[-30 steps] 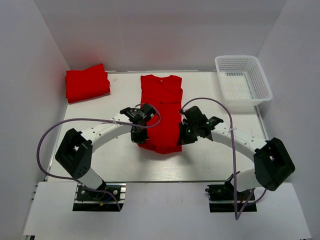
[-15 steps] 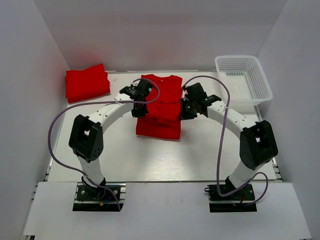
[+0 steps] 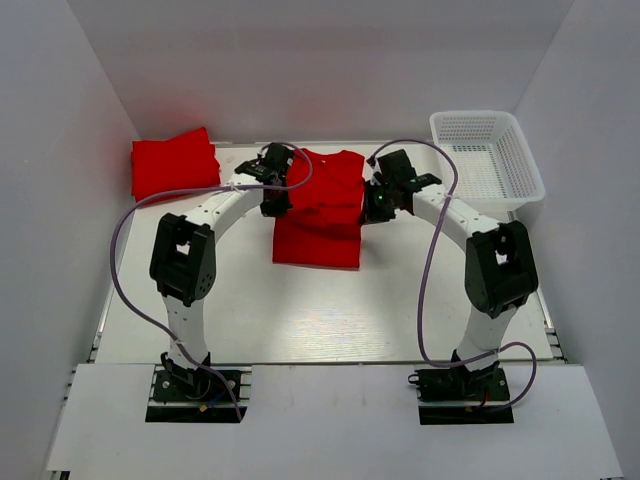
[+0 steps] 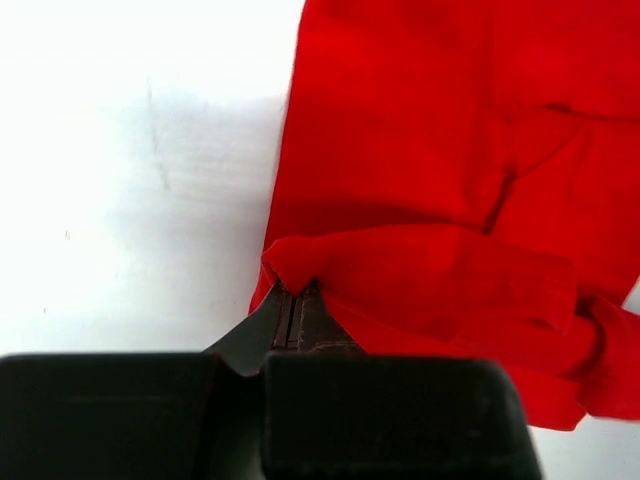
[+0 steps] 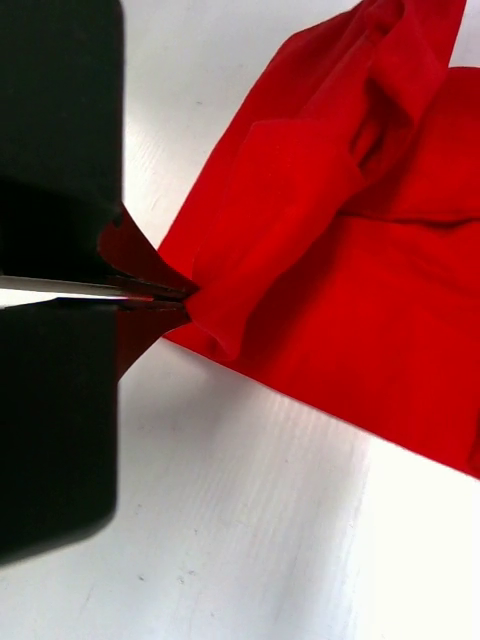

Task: Fold and stack the t-shirts
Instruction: Fold the folded rectangular tshirt in 1/3 of the way

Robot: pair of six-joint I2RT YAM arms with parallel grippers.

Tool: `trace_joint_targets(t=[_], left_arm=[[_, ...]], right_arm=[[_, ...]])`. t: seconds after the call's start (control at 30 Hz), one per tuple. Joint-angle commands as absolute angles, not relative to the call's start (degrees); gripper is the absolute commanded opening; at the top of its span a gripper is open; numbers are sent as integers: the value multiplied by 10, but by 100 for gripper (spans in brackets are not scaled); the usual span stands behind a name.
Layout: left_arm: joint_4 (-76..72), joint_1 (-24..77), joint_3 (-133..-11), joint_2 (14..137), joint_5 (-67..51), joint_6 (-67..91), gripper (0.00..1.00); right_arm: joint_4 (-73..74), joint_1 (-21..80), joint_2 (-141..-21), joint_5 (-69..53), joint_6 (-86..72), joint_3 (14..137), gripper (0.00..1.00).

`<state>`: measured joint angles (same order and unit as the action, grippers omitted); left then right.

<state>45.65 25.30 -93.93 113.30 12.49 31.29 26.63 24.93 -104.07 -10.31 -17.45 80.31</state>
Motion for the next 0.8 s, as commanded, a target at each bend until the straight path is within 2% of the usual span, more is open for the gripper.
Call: trace_joint_targets(t=[0.0,0.23,0.4,0.77], left_arm=[[398,250,-962,1125,112,280,0],[342,244,-981,1157,95,240,0],[392,239,-1047,1208,103,250,0],[403,216,-1065,1255,97,269,0]], right_arm=[[250,237,-1056,-120,-164,832,0],[249,224,-1101,-137,-165,873,0],[236,214,-1128,-123,-178,888,0],[210,203,-1173,-127,-200,907,0]])
